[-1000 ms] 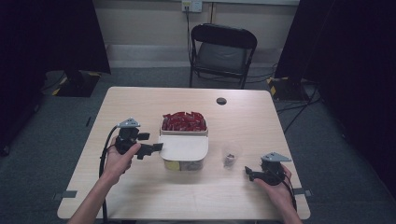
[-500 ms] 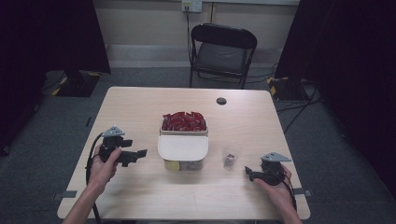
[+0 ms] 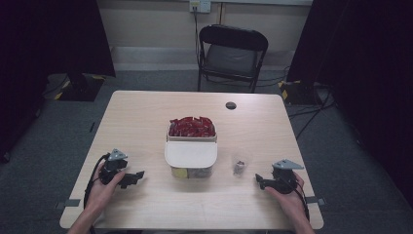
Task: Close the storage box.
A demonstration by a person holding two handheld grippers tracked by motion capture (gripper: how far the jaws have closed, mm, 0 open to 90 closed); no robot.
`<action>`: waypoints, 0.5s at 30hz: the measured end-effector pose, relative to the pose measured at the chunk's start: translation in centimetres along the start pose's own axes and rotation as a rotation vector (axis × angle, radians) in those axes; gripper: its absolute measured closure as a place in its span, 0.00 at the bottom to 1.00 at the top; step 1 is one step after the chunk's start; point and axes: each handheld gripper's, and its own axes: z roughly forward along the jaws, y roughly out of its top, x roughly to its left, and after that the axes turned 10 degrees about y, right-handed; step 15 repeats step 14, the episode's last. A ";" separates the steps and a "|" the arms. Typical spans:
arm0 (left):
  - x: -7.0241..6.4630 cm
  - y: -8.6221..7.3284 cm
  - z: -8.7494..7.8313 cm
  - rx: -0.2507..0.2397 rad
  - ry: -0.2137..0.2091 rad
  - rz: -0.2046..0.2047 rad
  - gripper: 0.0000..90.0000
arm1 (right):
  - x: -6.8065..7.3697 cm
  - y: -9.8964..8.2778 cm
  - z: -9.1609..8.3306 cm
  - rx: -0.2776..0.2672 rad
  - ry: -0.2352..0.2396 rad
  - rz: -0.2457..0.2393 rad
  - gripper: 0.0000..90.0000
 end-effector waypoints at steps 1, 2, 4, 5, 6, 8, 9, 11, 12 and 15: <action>0.0 -0.2 0.3 0.005 0.002 -0.001 0.18 | 0.0 0.0 0.0 0.000 0.000 0.000 0.21; 0.0 -0.4 0.4 -0.012 0.010 0.004 0.17 | 0.0 0.0 0.0 0.000 0.000 0.001 0.21; -0.2 -0.5 0.7 -0.036 0.040 0.017 0.17 | 0.0 0.0 0.0 0.000 0.000 0.000 0.21; -0.2 -0.5 0.7 -0.038 0.048 0.021 0.17 | 0.0 0.0 0.0 0.000 0.000 0.000 0.21; -0.4 -0.6 0.8 -0.042 0.051 0.017 0.16 | 0.0 0.0 0.0 0.000 0.000 0.000 0.21; -0.5 -0.7 1.0 -0.061 0.067 0.011 0.14 | 0.0 0.0 0.0 0.000 0.000 0.000 0.21; -0.5 -0.8 1.1 -0.075 0.070 0.009 0.12 | 0.0 0.0 0.0 0.000 0.000 0.000 0.21; -0.4 -0.9 1.0 -0.075 0.073 0.011 0.11 | 0.0 0.0 0.0 0.000 0.000 0.000 0.21; -0.4 -0.9 1.0 -0.074 0.073 0.012 0.11 | 0.0 0.0 0.0 0.000 0.000 0.000 0.21; -0.4 -0.9 1.1 -0.075 0.073 0.012 0.11 | 0.0 0.0 0.0 0.000 0.000 0.000 0.21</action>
